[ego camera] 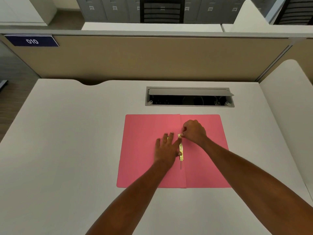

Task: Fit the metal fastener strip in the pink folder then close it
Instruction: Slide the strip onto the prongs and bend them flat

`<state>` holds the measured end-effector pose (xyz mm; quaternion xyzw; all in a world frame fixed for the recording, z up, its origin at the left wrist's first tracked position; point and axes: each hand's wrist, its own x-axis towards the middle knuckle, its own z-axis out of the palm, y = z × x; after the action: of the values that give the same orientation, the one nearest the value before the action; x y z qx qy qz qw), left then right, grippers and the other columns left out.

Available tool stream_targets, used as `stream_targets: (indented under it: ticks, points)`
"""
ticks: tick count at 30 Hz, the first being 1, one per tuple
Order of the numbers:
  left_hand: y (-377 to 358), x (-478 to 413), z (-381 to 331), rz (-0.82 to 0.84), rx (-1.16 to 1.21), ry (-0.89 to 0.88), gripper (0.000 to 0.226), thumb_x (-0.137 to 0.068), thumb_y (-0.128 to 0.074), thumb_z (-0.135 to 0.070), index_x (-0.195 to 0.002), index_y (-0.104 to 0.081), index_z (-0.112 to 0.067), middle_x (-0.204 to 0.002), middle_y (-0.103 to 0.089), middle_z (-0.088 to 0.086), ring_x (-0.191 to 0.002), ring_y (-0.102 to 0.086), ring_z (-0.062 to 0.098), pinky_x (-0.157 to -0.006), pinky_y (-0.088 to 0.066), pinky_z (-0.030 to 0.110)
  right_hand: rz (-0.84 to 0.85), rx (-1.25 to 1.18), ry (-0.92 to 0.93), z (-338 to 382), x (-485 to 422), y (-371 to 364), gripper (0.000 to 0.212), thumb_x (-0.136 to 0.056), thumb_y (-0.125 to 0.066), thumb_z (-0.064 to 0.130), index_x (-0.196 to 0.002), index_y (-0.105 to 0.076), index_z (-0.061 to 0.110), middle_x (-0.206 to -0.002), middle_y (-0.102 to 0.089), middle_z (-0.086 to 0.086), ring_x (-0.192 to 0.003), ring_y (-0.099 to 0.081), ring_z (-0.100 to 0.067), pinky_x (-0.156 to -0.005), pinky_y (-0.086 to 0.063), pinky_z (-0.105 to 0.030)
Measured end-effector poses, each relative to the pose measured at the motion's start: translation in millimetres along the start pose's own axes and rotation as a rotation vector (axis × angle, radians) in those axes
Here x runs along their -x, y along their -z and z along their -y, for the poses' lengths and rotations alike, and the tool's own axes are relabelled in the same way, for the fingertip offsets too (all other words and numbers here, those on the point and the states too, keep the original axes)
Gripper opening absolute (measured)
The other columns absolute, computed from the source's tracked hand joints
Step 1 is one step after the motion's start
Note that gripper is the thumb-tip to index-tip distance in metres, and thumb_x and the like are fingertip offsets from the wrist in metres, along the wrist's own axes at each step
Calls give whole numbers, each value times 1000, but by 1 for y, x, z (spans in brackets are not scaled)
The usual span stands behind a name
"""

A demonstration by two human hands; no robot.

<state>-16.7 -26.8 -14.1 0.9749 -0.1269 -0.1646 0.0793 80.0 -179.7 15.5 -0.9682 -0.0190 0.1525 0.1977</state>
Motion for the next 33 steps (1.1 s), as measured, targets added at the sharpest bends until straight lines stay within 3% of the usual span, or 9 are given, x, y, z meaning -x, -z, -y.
stream_targets:
  ticks: [4, 9, 12, 16, 20, 22, 26, 29, 33]
  points:
    - [0, -2, 0, 4, 0, 1, 74, -106, -57, -49, -168, -20, -34, -180, -13, 14, -167, -12, 41, -130, -22, 63, -28, -107, -47, -3, -1, -3, 9, -83, -88, 13, -82, -81, 8, -81, -79, -5, -74, -75, -21, -62, -56, -30]
    - [-2, -1, 1, -1, -3, 1, 74, -106, -56, -50, -169, -20, -34, -180, -15, 14, -166, -12, 41, -130, -22, 63, -147, -101, -31, -4, 4, -13, 28, -90, -80, 19, -115, -70, 12, -103, -72, -2, -89, -70, -25, -68, -51, -31]
    - [0, -2, 2, 4, -10, -5, 74, -105, -56, -51, -168, -20, -34, -180, -16, 14, -166, -13, 41, -130, -23, 62, -166, -118, -13, -7, 10, -20, 25, -92, -76, 16, -114, -66, 14, -107, -70, -3, -91, -68, -24, -69, -54, -33]
    - [-1, -2, 4, 0, -21, -24, 75, -105, -58, -49, -169, -21, -33, -179, -16, 15, -166, -14, 42, -130, -25, 61, -178, -131, 67, -15, 32, -28, 17, -92, -73, 11, -108, -71, 17, -109, -68, -5, -102, -65, -27, -77, -60, -46]
    - [-6, -2, 11, 6, -36, -42, 76, -107, -58, -44, -170, -16, -34, -180, -14, 14, -166, -12, 41, -131, -23, 60, -197, -131, 159, -26, 65, -46, 34, -99, -67, 10, -132, -69, 14, -139, -65, -8, -130, -56, -28, -103, -57, -46]
    - [-7, -1, 11, 14, -32, -43, 76, -108, -57, -43, -170, -14, -35, -181, -11, 13, -167, -10, 40, -131, -21, 59, -148, -225, 143, -32, 85, -58, 47, -105, -60, 18, -152, -54, 16, -163, -48, -5, -152, -40, -25, -123, -40, -42]
    - [-1, -3, 10, 43, -43, -47, 76, -109, -56, -41, -170, -12, -35, -181, -7, 12, -167, -6, 39, -133, -19, 58, -56, -145, 174, -43, 128, -94, 78, -107, -47, 60, -169, -18, 24, -178, -7, 4, -165, 0, -17, -133, -7, -40]
    - [4, -2, 10, 64, -64, -57, 80, -107, -60, -41, -170, -12, -34, -181, -5, 13, -167, -5, 40, -133, -19, 58, -106, 55, 175, -50, 167, -118, 98, -99, -38, 78, -170, -11, 16, -178, -4, -3, -165, -1, -25, -133, -8, -44]
    - [1, -1, 12, 67, -78, -64, 80, -107, -60, -40, -170, -11, -35, -182, -4, 12, -167, -5, 40, -133, -21, 58, -156, 168, 137, -53, 214, -137, 95, -101, -34, 78, -170, -7, 19, -179, -1, 0, -166, -1, -29, -134, -10, -47]
